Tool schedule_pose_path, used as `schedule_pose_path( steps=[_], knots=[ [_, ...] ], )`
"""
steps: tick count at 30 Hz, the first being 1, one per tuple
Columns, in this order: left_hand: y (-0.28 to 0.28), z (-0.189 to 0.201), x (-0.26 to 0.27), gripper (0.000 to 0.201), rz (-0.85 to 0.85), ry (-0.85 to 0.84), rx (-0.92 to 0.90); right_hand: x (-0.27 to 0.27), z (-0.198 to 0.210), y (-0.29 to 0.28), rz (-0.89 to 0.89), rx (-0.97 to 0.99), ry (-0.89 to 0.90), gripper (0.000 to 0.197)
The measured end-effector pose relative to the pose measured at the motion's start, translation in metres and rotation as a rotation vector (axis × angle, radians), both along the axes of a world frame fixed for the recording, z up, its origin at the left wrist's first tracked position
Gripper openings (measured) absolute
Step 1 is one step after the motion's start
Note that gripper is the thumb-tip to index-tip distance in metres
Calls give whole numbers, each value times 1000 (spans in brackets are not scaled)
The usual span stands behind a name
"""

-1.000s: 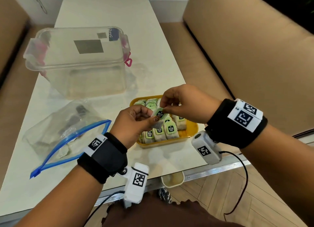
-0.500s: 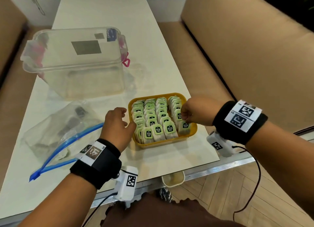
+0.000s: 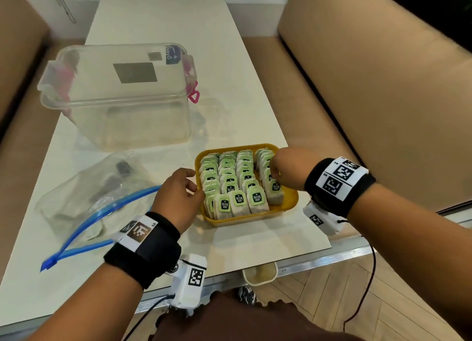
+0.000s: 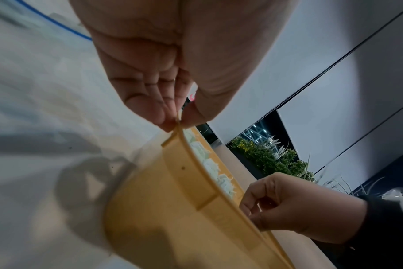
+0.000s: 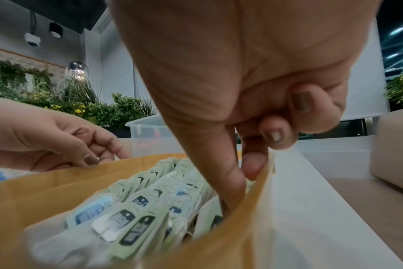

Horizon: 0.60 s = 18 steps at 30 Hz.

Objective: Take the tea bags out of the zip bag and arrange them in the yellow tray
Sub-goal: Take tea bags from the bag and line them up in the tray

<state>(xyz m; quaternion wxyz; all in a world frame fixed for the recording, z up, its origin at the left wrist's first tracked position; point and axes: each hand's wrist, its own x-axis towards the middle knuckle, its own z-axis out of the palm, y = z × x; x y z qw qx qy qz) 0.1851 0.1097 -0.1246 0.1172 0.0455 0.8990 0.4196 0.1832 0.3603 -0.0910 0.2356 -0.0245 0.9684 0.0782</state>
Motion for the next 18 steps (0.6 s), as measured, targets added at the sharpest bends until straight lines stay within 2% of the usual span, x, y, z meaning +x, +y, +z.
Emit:
schedule_pose_path(
  steps=[6,10,14,17,18],
  knots=[
    [-5,7,3,41,-17,-5,-3,-1,4,-4,51,30,17,18],
    [-16,42,6,35,-80,116,55,6,28,-11,122,28,107,23],
    [-47,95,12,18,-100,269,109,12,62,-38,155,-149,186,22],
    [-84,120,18,4,-108,339,17,19,83,-80,249,-327,174,20],
    [-98,121,19,5,-114,360,-41,22,87,-97,284,-401,158,19]
  ],
)
